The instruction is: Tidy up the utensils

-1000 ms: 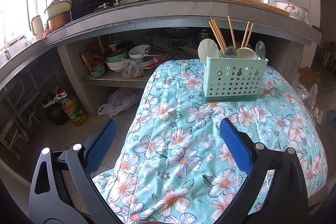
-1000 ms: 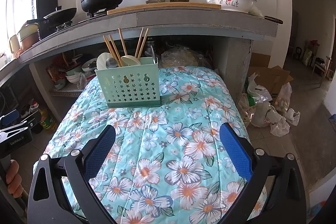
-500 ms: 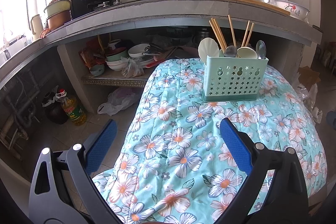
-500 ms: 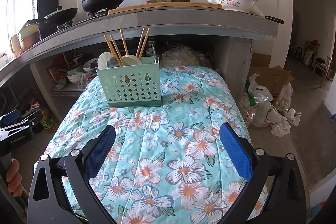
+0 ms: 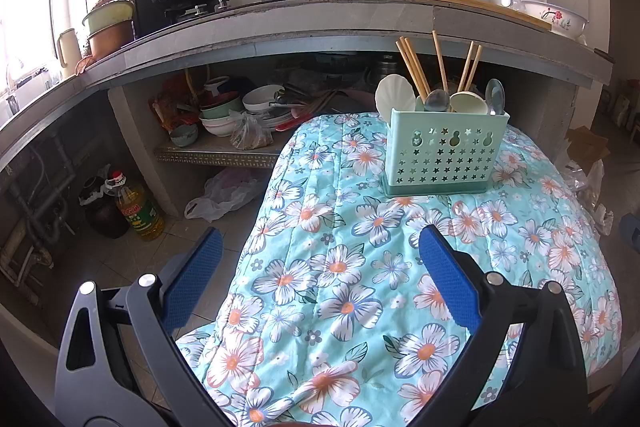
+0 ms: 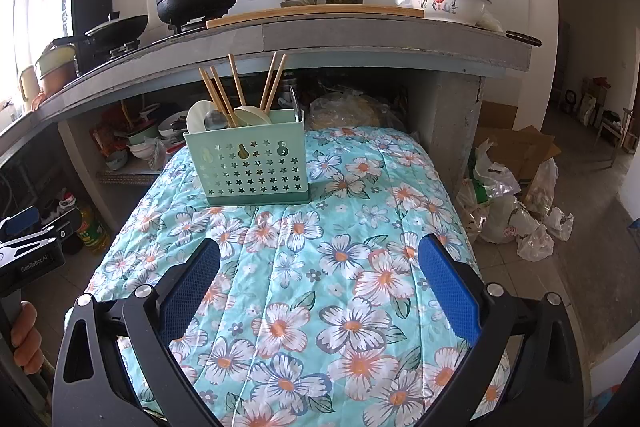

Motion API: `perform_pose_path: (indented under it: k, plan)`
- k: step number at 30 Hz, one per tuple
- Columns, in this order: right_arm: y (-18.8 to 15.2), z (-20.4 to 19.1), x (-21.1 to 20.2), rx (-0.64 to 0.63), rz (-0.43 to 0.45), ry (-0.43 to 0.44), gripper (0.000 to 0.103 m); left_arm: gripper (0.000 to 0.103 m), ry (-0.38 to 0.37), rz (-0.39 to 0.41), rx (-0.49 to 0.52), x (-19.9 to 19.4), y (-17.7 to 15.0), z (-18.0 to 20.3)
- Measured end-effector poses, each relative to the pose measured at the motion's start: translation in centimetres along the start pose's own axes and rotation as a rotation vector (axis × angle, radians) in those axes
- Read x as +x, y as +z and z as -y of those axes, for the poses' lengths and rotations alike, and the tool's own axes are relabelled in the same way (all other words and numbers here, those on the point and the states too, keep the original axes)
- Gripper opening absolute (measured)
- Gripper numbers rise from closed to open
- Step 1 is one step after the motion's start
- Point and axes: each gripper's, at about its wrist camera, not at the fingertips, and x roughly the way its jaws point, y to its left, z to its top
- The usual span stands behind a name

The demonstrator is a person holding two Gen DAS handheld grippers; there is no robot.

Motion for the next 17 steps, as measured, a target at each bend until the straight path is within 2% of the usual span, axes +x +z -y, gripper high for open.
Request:
perform_pose_path:
  k: [17]
  plan:
    - [0.07, -0.02, 0.04, -0.001, 0.000, 0.002, 0.096, 0.095, -0.004, -0.003, 0.005, 0.03, 0.10, 0.10]
